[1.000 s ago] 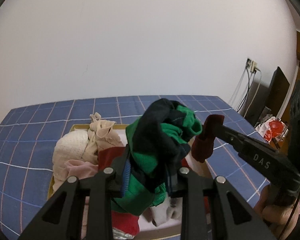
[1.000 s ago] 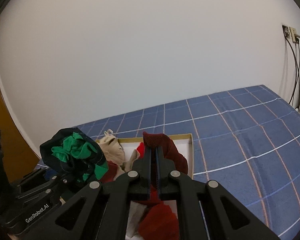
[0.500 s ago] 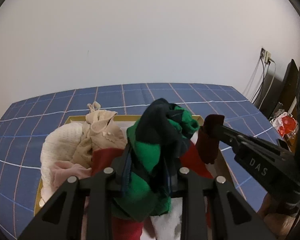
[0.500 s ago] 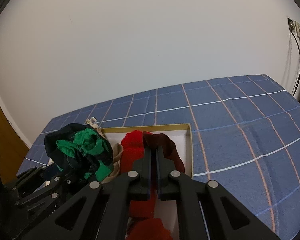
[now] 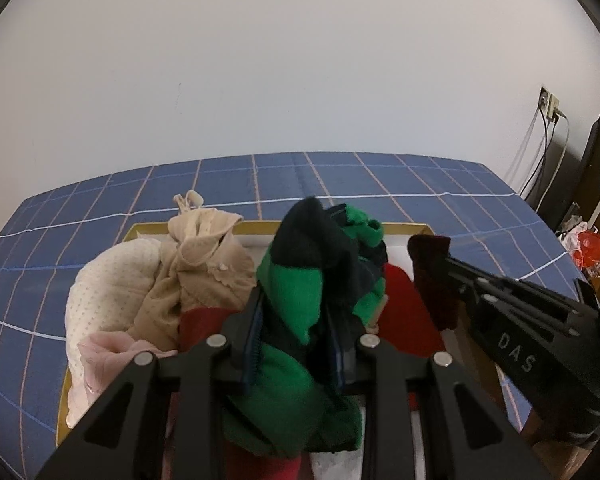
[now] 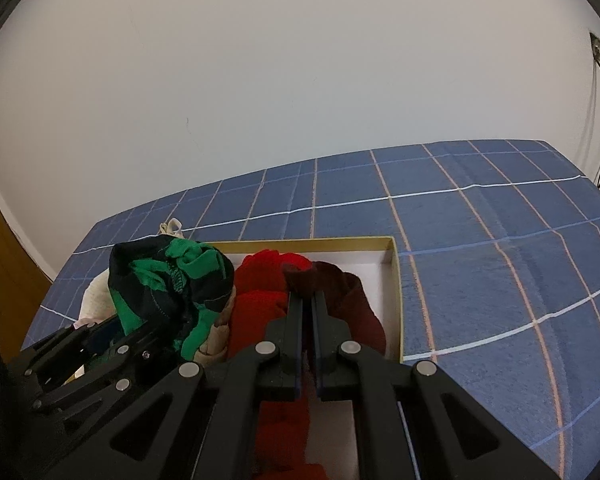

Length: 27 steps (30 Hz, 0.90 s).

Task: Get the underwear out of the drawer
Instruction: 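Lower both socks into the tray and open both grippers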

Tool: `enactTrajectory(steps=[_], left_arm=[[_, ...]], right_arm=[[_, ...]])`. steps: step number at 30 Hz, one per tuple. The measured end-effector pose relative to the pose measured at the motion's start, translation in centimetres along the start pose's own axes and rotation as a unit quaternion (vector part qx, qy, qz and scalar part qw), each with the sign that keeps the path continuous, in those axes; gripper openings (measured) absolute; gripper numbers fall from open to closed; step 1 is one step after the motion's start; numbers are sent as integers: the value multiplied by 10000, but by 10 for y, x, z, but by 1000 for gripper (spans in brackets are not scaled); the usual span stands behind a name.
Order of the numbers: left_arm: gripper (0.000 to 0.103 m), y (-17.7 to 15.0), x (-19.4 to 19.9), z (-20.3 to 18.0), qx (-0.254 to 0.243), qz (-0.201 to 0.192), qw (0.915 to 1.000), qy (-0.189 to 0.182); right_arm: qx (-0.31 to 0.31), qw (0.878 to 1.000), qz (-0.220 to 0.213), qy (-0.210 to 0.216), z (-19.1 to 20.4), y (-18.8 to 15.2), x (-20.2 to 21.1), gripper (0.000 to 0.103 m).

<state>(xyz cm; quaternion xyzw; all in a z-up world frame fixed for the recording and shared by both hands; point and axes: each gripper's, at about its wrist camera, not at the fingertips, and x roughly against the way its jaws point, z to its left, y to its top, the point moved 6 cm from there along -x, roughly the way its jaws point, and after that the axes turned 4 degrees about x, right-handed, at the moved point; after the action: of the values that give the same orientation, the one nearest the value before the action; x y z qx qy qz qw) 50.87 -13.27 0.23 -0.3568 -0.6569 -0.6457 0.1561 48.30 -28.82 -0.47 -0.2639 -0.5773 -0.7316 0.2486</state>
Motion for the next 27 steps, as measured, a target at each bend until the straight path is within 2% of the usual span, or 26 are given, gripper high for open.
enactTrajectory(steps=[14,18,21,23,27], left_arm=[[27,2,-18,0,1,-19,9998,201],[30,2,-23,-1,-25,27,9996,286],[40,3,-26,1,-16,108,9991,407],[54,3,-29,6,114,183,9986,475],[59,3,-31,13,313,256,9985,363]], right_arm=[[-108,9994,249,223,3,-2,-11,5],[-150,9984,409,356,4,-5,-18,5],[-170,9983,423,370,3,-6,-18,6],[-198,9981,443,371,1,-7,-19,6],[-245,9979,476,372,-1,-8,-20,6]])
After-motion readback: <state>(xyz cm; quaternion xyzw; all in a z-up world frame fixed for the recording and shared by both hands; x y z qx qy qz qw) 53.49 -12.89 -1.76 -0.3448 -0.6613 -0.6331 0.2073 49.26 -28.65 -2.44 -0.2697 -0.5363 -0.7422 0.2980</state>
